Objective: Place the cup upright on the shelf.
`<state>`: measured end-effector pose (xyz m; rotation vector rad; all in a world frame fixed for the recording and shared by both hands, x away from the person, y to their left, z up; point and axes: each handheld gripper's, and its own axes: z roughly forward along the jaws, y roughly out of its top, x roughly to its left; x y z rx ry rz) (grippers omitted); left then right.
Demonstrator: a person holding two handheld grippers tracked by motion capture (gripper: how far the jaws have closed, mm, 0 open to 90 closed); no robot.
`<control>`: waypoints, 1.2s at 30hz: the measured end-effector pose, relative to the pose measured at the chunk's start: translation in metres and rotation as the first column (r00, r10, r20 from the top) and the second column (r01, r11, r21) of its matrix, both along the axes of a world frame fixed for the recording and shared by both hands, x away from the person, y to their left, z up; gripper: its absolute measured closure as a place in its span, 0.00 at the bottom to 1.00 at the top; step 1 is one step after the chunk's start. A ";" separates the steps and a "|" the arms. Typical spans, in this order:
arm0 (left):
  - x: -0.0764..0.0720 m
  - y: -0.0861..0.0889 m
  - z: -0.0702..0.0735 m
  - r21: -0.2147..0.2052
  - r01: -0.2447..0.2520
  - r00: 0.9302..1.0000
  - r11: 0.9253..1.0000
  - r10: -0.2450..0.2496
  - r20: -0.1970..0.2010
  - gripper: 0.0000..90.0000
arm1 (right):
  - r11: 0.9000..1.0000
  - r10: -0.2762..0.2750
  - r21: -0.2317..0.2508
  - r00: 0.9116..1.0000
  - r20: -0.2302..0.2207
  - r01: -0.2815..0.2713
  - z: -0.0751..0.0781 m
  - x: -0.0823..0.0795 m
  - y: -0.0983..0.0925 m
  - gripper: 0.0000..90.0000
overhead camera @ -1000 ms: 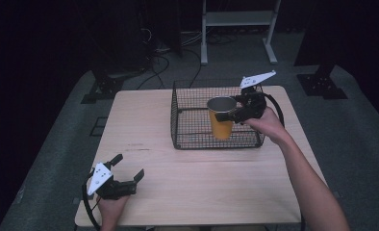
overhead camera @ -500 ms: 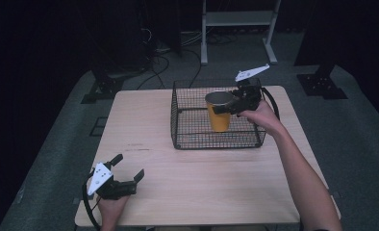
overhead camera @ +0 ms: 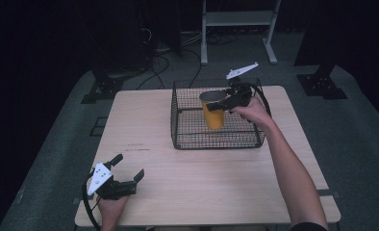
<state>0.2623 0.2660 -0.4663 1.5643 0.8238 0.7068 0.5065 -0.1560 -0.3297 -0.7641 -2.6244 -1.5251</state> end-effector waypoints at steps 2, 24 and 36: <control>0.000 0.000 0.000 -0.002 0.001 1.000 1.000 -0.001 0.000 0.01 | 1.000 0.006 0.000 1.000 -0.002 -0.006 -0.003 0.003 0.002 0.13; 0.000 0.000 0.000 -0.005 -0.001 1.000 1.000 0.001 -0.003 0.01 | 0.999 -0.005 -0.034 0.999 -0.041 0.004 -0.040 0.030 0.013 0.13; 0.000 0.001 0.000 -0.012 -0.003 1.000 1.000 0.003 0.000 0.01 | 0.998 -0.013 -0.059 0.999 -0.047 0.010 -0.052 0.035 0.013 0.13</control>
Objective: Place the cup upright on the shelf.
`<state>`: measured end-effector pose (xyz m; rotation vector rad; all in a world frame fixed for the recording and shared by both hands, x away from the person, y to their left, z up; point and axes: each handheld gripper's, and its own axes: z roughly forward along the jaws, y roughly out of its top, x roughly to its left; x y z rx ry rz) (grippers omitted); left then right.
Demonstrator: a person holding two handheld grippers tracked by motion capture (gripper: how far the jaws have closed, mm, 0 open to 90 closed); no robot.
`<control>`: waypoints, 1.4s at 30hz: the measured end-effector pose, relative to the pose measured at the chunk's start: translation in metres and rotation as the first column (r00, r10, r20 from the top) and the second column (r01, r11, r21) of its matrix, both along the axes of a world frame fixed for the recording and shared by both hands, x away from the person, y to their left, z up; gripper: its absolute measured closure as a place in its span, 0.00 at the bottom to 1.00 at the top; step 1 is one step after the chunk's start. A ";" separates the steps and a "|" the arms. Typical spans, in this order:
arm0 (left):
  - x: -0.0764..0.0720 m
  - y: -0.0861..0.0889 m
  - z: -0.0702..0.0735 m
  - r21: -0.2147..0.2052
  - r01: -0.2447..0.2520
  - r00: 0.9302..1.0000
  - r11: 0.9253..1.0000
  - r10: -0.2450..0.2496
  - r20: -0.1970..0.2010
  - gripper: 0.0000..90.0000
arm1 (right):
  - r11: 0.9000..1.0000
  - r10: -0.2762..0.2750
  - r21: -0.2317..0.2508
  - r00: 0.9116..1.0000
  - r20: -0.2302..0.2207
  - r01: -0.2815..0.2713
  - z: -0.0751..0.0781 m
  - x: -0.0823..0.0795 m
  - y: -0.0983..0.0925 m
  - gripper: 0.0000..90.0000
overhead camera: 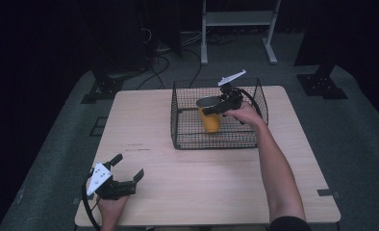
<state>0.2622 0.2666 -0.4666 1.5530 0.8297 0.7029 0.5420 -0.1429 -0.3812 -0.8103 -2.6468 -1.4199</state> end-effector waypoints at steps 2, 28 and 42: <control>0.000 0.000 0.000 0.000 0.000 1.000 1.000 0.000 0.000 0.01 | 1.000 -0.001 -0.008 1.000 -0.005 0.001 -0.002 0.000 0.000 0.13; 0.000 0.001 0.000 -0.006 -0.001 1.000 1.000 0.001 0.000 0.01 | 0.993 0.006 -0.118 0.999 0.049 0.000 -0.017 -0.001 0.012 0.13; 0.000 0.000 0.000 0.002 0.000 1.000 1.000 0.000 0.000 0.01 | 0.989 0.027 -0.145 0.997 0.067 -0.017 -0.017 -0.011 0.007 0.12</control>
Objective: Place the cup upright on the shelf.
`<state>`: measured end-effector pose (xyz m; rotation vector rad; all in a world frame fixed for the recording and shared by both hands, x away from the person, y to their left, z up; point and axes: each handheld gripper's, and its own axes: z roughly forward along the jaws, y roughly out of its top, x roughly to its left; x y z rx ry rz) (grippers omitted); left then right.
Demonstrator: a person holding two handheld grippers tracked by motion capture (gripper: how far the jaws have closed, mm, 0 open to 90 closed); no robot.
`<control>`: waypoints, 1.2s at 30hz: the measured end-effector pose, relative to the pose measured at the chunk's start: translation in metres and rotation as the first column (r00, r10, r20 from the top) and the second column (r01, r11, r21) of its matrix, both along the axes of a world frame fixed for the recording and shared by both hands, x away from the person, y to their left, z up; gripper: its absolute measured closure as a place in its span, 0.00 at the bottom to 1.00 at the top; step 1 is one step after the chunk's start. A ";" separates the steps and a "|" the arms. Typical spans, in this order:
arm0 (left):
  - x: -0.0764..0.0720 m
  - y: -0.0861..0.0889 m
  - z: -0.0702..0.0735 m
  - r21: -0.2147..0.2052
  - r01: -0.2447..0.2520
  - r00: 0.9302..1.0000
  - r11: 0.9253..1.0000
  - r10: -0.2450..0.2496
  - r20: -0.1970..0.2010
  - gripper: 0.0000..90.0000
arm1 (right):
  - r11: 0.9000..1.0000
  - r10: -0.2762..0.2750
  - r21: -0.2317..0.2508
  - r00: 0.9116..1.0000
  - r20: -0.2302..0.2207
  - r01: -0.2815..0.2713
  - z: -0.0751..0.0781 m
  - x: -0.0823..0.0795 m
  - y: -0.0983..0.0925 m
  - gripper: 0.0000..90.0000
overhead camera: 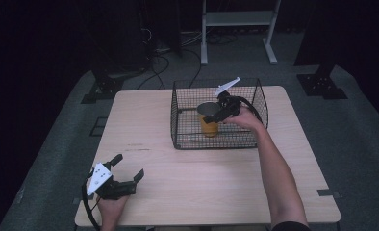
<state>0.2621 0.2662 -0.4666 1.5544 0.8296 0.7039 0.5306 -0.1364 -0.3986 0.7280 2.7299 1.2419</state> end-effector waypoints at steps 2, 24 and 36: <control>0.000 0.000 0.000 0.000 0.000 1.000 1.000 0.000 -0.001 0.01 | 1.000 0.003 -0.004 1.000 0.002 -0.003 0.000 -0.001 -0.001 0.12; -0.001 -0.001 0.000 0.009 -0.008 1.000 1.000 0.008 -0.002 0.01 | 1.000 0.013 0.009 1.000 0.002 -0.013 0.001 -0.010 0.001 0.02; 0.000 -0.001 0.000 0.015 -0.006 1.000 1.000 0.006 -0.003 0.01 | 0.996 -0.018 0.089 1.000 0.021 0.016 0.018 -0.012 -0.011 0.00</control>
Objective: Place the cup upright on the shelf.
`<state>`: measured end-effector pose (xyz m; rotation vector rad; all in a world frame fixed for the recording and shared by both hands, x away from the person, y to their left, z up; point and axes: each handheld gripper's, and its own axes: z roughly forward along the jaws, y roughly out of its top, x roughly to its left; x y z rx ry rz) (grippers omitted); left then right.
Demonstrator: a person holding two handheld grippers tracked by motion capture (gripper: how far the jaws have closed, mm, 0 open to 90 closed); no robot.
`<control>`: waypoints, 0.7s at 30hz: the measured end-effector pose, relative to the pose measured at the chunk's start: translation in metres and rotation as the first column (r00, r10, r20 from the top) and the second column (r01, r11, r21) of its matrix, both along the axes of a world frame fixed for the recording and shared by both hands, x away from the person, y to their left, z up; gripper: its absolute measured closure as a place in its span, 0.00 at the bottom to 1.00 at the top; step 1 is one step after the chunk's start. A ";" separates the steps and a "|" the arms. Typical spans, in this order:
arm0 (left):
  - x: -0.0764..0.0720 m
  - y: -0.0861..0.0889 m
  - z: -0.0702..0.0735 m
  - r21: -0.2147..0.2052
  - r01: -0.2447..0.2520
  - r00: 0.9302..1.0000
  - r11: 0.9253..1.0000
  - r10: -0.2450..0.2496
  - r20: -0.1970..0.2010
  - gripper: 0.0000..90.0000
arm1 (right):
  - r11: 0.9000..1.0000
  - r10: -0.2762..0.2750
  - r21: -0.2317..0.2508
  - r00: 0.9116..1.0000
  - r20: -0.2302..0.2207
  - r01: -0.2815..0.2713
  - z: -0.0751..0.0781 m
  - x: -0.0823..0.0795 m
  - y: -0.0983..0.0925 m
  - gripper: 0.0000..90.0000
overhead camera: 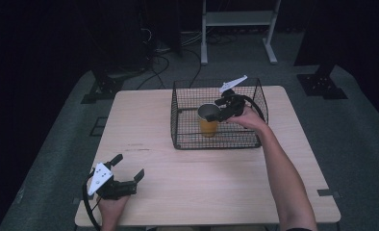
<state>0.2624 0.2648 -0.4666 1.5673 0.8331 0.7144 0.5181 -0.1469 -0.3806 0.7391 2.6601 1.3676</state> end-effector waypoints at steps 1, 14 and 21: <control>0.000 0.000 0.000 0.001 0.000 1.000 1.000 0.000 0.000 0.01 | 1.000 -0.005 0.011 1.000 0.003 0.005 0.002 -0.001 -0.001 0.00; 0.001 0.000 0.000 0.001 -0.002 1.000 1.000 0.002 -0.001 0.01 | 0.992 -0.048 0.121 0.998 0.046 0.042 0.031 -0.012 -0.021 0.00; 0.001 -0.001 0.000 0.004 0.002 1.000 1.000 -0.002 -0.001 0.01 | 0.989 -0.031 0.148 0.998 0.050 0.023 0.038 -0.024 -0.025 0.00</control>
